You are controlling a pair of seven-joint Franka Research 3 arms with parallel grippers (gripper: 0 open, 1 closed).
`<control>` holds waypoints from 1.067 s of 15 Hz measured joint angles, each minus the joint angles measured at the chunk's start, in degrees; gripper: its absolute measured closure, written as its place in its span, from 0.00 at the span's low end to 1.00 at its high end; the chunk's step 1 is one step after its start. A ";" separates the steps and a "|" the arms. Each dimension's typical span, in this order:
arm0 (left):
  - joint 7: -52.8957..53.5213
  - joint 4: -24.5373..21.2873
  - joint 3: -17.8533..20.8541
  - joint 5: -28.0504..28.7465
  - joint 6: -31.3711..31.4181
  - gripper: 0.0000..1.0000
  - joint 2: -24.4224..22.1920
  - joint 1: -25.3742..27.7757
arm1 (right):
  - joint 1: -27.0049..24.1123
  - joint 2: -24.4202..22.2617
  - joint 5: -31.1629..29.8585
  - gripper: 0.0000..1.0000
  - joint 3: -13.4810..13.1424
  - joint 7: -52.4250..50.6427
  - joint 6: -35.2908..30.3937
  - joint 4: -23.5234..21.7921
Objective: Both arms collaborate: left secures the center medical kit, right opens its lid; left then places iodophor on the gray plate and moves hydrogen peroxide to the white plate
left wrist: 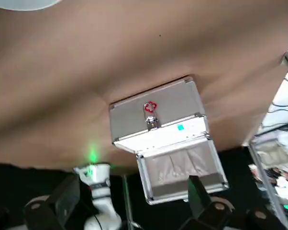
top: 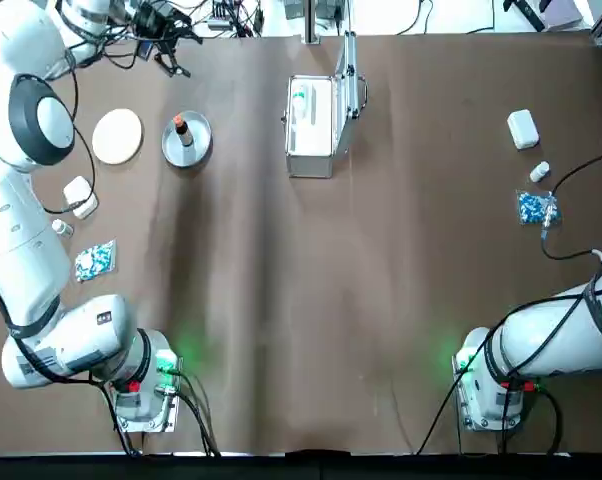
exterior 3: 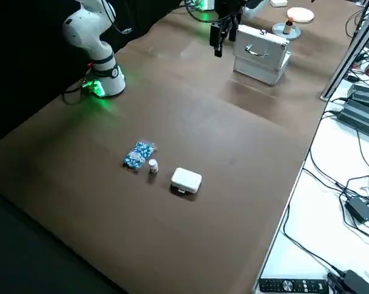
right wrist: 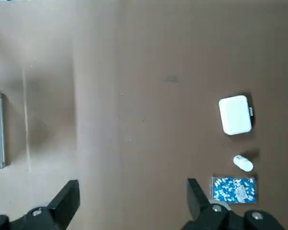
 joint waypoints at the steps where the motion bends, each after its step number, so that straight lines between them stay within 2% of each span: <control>1: 0.00 0.00 0.03 1.77 1.06 0.00 -0.67 -1.59 | 0.00 0.00 0.00 0.01 -0.01 0.00 0.01 -0.01; 9: 0.02 0.02 0.02 17.07 10.66 0.00 -3.29 -15.85 | -0.01 0.00 0.00 0.01 -0.03 0.02 -0.06 -0.08; 13: 0.08 -0.08 0.20 22.38 16.70 0.00 -3.45 -23.56 | -0.04 0.00 0.00 0.01 -0.12 1.49 -0.34 -0.11; 16: 0.07 -0.14 0.42 30.93 19.04 0.00 -3.44 -29.06 | -0.03 0.00 0.00 0.01 -0.11 2.02 -1.76 -0.11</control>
